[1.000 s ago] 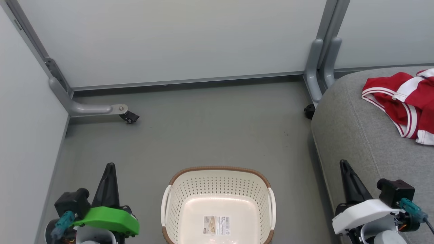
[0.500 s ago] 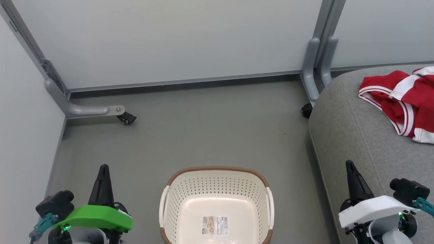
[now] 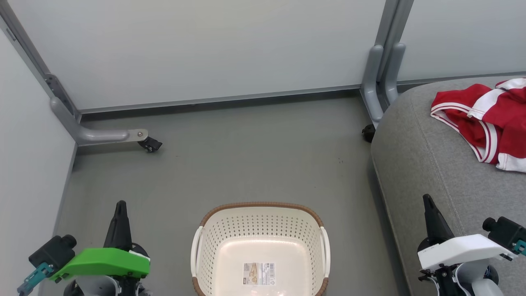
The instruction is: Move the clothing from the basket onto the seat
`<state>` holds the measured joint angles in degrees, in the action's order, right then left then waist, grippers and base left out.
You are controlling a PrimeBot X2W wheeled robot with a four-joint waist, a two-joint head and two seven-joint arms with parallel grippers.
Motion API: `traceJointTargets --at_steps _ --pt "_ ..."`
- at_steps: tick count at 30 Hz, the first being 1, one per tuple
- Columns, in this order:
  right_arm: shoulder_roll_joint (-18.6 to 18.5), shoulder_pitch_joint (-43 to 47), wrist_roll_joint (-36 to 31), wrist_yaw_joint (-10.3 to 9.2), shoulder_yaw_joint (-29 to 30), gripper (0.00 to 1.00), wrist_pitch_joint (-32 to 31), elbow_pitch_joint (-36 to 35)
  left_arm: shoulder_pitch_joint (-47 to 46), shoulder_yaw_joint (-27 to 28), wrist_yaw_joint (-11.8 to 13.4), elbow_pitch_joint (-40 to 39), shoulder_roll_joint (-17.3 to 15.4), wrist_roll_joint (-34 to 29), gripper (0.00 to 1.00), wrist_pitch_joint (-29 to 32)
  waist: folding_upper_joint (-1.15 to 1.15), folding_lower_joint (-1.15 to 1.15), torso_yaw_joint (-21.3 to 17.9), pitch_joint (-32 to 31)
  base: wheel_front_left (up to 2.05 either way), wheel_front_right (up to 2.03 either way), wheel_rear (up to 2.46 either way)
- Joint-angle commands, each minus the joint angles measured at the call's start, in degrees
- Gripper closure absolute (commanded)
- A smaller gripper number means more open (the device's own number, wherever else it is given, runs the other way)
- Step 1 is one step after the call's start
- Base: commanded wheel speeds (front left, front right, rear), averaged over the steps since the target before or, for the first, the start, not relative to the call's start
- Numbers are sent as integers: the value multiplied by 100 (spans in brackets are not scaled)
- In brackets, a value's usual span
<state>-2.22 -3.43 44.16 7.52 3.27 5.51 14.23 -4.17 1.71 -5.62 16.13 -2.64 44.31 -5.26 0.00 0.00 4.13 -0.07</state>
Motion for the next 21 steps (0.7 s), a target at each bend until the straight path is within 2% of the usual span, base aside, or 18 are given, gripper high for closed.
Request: traceJointTargets --at_steps 1,21 --pt "-41 -153 208 -2 33 100 -42 -77 -150 38 -46 -91 -23 218 100 37 0 0 -7 1 0 0 0" --pt "-54 -205 1625 -2 126 100 -407 -67 -189 180 -96 -133 -28 1628 100 393 0 0 -102 6 0 0 0"
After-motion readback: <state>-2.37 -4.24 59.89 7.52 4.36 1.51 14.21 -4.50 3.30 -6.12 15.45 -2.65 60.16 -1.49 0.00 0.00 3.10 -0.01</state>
